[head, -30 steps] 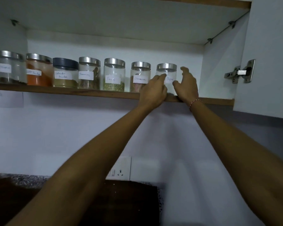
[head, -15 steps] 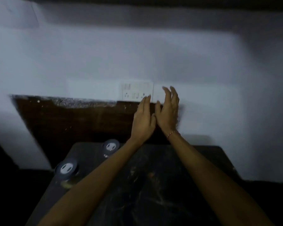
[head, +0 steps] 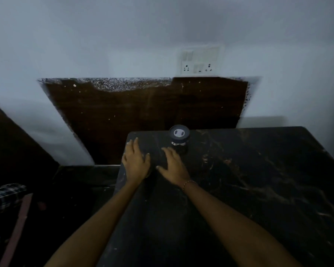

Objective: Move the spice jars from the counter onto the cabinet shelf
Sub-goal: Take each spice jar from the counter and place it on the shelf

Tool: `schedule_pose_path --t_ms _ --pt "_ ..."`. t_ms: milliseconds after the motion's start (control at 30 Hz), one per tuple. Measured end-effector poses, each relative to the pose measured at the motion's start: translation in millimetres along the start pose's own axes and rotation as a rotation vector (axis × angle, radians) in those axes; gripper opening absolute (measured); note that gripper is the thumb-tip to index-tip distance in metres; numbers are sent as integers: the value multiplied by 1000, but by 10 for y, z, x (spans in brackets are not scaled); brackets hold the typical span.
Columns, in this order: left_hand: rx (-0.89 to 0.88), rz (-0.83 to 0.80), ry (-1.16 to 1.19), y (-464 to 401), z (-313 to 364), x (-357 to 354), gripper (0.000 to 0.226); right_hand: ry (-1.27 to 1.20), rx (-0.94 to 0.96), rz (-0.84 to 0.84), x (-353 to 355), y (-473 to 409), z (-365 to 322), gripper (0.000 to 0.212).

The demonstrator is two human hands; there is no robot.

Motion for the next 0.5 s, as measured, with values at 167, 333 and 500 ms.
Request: schedule_pose_path --t_ms 167,333,500 --pt "350 -44 287 -30 -712 -63 74 -133 -76 -156 -551 -130 -159 88" --pt "458 -111 636 -19 -884 -237 50 -343 -161 -158 -740 -258 -196 82" --pt "471 -8 480 -131 -838 -137 30 -299 -207 -18 -582 -314 -79 67"
Point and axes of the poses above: each hand's wrist, its own y-axis away from the middle knuckle, its own x-axis out of the back of the hand, z = x × y, the point moved 9 cm from there along -y, towards the middle knuckle, and after that the axes turned 12 degrees about y, right-handed, at the moved point
